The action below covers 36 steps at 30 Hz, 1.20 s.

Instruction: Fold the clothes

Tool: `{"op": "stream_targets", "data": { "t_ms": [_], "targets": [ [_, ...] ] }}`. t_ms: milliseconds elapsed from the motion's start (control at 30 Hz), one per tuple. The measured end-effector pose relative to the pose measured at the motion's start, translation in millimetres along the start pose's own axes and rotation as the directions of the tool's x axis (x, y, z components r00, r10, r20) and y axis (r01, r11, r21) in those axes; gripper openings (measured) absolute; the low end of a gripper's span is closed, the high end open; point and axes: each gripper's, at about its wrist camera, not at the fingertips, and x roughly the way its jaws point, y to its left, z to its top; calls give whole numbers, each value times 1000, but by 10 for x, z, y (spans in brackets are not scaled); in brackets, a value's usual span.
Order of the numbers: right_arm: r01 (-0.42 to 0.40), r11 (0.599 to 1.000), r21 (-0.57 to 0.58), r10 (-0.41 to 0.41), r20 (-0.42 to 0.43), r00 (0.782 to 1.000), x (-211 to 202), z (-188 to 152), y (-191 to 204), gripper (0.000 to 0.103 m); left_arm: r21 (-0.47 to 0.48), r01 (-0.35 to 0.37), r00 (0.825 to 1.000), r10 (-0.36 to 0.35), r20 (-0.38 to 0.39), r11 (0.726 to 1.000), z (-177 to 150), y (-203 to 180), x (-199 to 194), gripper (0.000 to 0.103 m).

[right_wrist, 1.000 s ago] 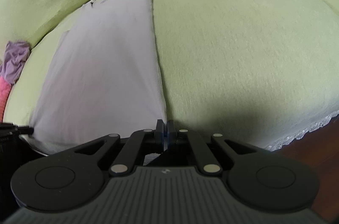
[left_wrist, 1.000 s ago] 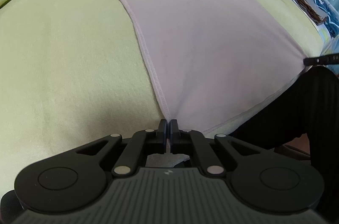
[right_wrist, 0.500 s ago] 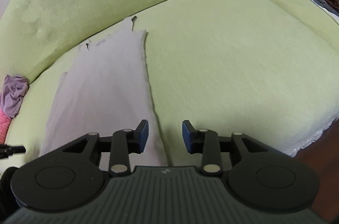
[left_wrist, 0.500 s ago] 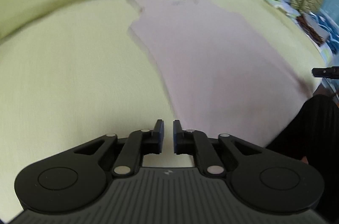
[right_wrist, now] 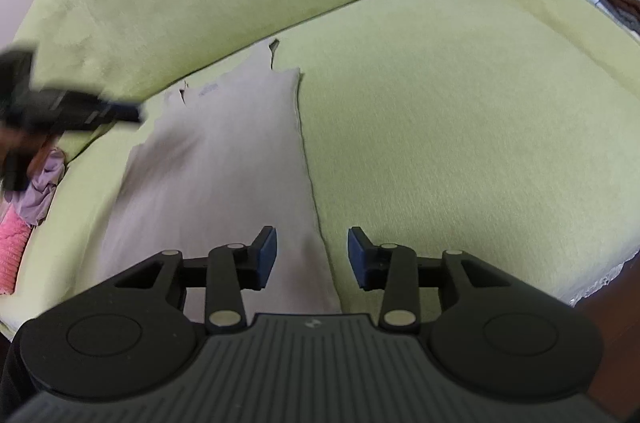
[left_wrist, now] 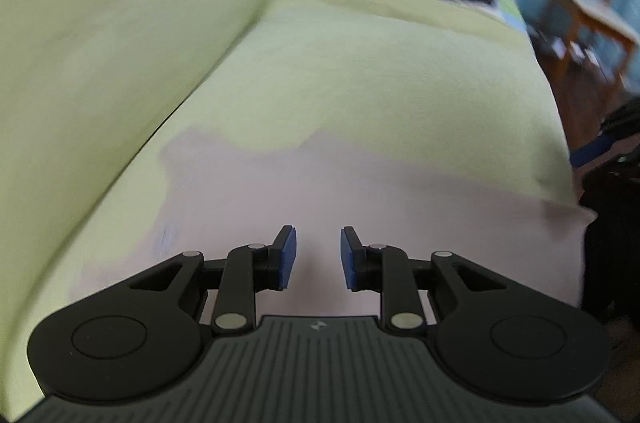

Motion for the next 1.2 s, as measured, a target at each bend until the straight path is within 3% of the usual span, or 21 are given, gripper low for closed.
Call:
{"op": "stream_targets", "data": {
  "t_ms": [133, 267, 567, 767, 1000, 1067, 1200],
  "targets": [
    [-28, 1000, -2, 28, -43, 999, 118, 34, -57, 35, 187, 77, 996, -69, -52, 979, 325, 65, 432, 29],
    [-73, 997, 16, 74, -82, 994, 238, 41, -127, 35, 331, 162, 985, -130, -115, 930, 600, 148, 875, 28],
    [-100, 993, 58, 107, -144, 984, 376, -70, -248, 35, 486, 332, 934, -207, -293, 809, 820, 207, 1342, 25],
    [-111, 993, 51, 118, -157, 981, 411, -144, -243, 35, 526, 379, 915, -225, -334, 762, 879, 108, 1416, 25],
    [-88, 995, 44, 94, -166, 982, 402, -192, -122, 34, 565, 378, 914, -197, -356, 734, 936, 4, 1471, 20],
    [-72, 996, 42, 79, -175, 981, 402, -199, -81, 34, 574, 373, 915, -187, -357, 729, 934, -32, 1471, 6],
    [-61, 992, 108, 80, -183, 980, 365, -251, -107, 33, 582, 351, 926, -181, -331, 734, 915, -47, 1457, 3]
  ]
}}
